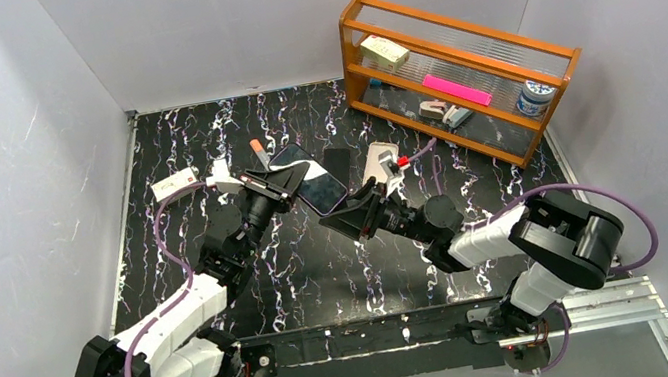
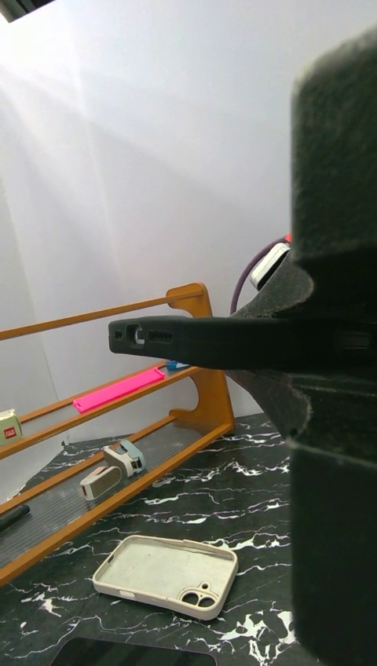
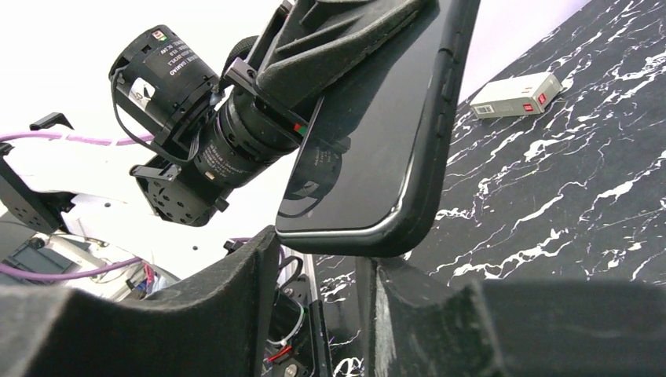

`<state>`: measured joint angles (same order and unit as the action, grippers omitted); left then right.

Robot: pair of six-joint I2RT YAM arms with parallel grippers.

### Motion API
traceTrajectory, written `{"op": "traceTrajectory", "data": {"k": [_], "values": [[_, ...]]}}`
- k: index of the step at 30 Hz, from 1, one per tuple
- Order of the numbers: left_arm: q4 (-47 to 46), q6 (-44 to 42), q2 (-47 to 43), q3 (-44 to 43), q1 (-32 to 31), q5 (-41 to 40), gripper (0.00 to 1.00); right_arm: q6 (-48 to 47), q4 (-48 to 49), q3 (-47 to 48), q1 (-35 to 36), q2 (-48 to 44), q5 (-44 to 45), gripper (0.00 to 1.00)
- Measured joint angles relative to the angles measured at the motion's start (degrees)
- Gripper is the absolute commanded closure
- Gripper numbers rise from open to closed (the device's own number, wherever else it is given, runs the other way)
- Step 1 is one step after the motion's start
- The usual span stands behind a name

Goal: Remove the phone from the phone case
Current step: Remove the phone case from the phone.

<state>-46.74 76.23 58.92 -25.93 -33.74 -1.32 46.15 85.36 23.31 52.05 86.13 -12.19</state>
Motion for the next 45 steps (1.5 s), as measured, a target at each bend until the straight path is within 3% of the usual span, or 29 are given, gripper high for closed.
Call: {"op": "traceTrajectory", "data": {"k": [13,19,27,45], "values": [[-0.37,3.96,-0.04,0.09,-0.35,-1.90,1.00,-5.46,1.75,0.28,0.94,0.61,0.81,0.85],[-0.61,5.42,-1.64,0.09,-1.90,0.52,1.00,-9.57,0.70,0.28,0.00,0.87,4.59,0.68],[-1.07,4.44,-1.81,0.09,-2.08,0.90,1.00,-10.36,0.70,0.26,-0.02,0.92,-1.60,0.46],[-1.07,1.73,-1.81,0.09,-2.08,1.40,1.00,-7.06,0.70,-1.40,-0.02,-1.31,-4.22,0.42]]}}
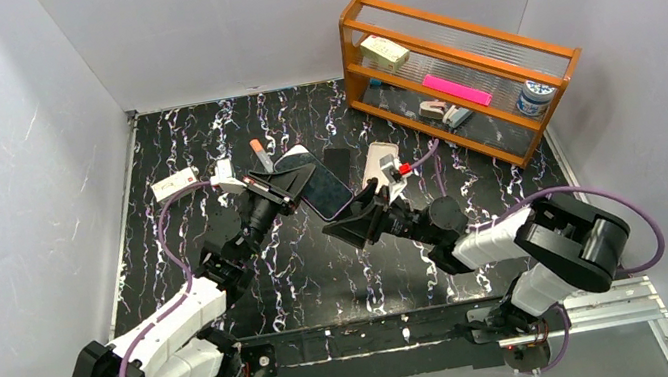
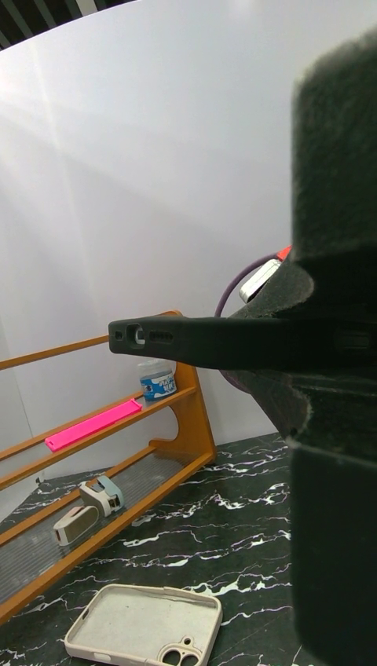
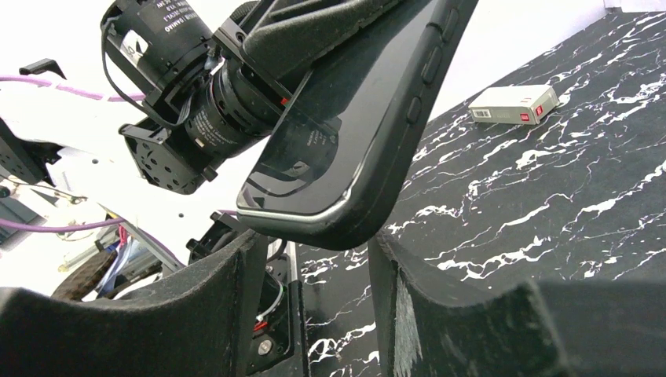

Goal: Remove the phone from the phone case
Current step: Remove the phone case from the phone.

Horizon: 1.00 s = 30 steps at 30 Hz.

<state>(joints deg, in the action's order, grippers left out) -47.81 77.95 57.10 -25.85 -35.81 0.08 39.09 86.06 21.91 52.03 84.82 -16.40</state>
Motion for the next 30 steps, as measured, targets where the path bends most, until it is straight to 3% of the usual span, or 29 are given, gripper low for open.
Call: {"op": "traceTrajectory", "data": {"k": [15,30], "values": [[0.00,-0.37,0.13,0.00,0.00,0.17,1.00,1.01,0.09,0.00,0.00,-2.62,1.62,0.47],[-0.59,1.40,0.22,0.00,0.07,0.70,1.00,1.88,1.68,0.00,0.79,-2.03,3.65,0.74]]}}
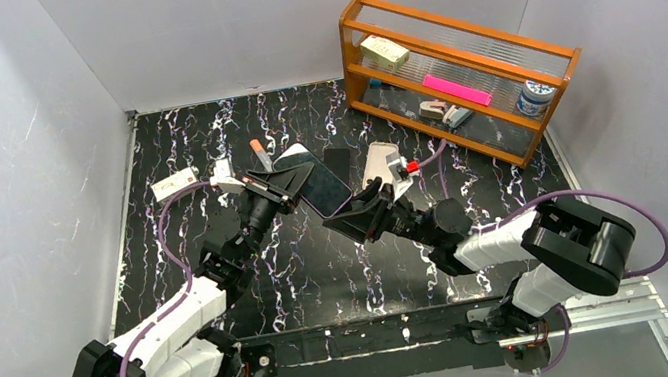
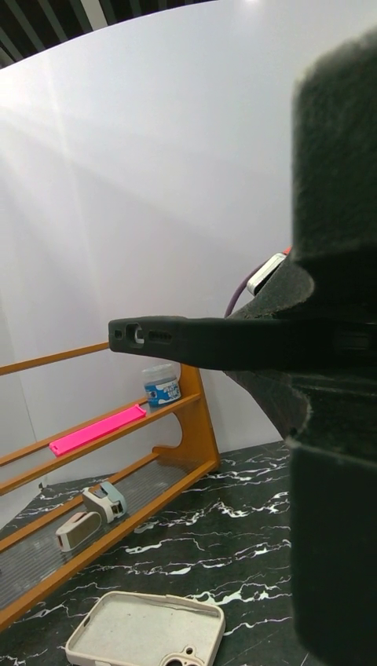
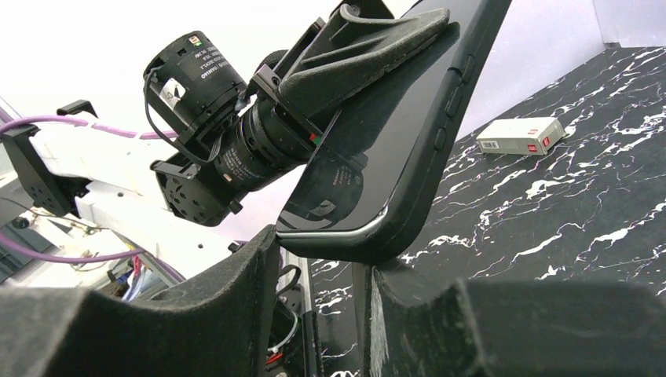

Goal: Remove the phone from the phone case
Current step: Remove the phone case from the phone.

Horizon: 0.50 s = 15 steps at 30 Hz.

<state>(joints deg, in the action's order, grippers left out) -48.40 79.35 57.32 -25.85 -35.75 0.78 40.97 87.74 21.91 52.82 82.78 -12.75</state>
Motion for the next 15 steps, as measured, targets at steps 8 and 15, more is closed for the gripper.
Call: {"op": "traceTrajectory", "data": {"k": [8,15], "values": [[0.04,1.18,0.00,0.00,0.00,-2.25,1.00,-2.56,0.87,0.00,0.90,0.20,3.78,0.86],[0.52,2.23,0.00,0.00,0.00,-3.37,1.00,-6.12,1.16,-0.09,1.27,0.20,5.46,0.94]]}}
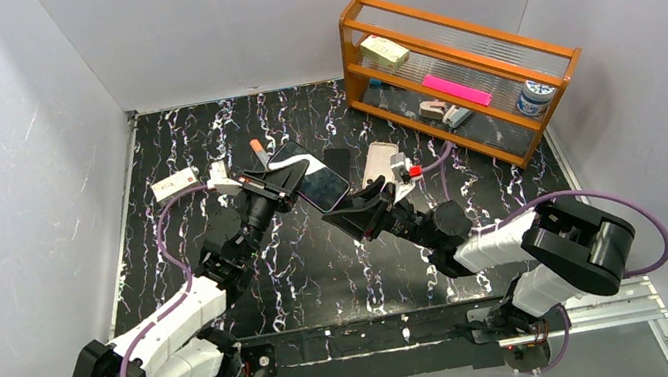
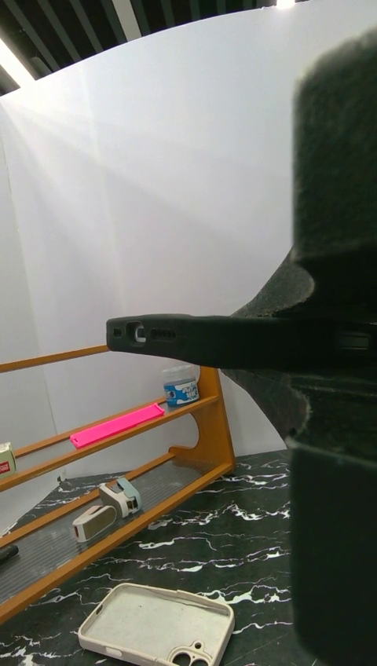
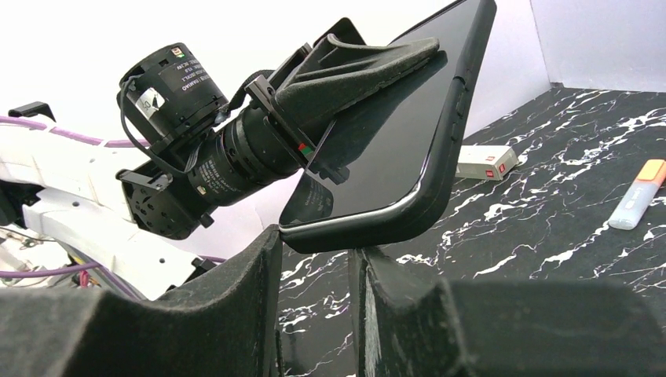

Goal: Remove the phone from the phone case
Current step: Remove the phone case from the phone.

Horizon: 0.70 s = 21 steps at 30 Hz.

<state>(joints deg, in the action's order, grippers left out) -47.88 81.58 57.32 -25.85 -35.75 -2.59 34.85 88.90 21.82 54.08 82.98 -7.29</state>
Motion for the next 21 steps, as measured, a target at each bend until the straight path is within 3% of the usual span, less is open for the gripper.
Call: {"op": "traceTrajectory", "data": {"k": [12,21], "values": [[1.60,-0.17,0.00,0.00,0.22,-1.38,1.00,1.84,-0.04,-0.17,-1.16,1.03,0.26,0.98],[1.11,-1.75,0.00,0.00,0.35,-2.73,1.00,9.86,-0.96,-0.04,-4.26,1.60,-1.42,0.99]]}}
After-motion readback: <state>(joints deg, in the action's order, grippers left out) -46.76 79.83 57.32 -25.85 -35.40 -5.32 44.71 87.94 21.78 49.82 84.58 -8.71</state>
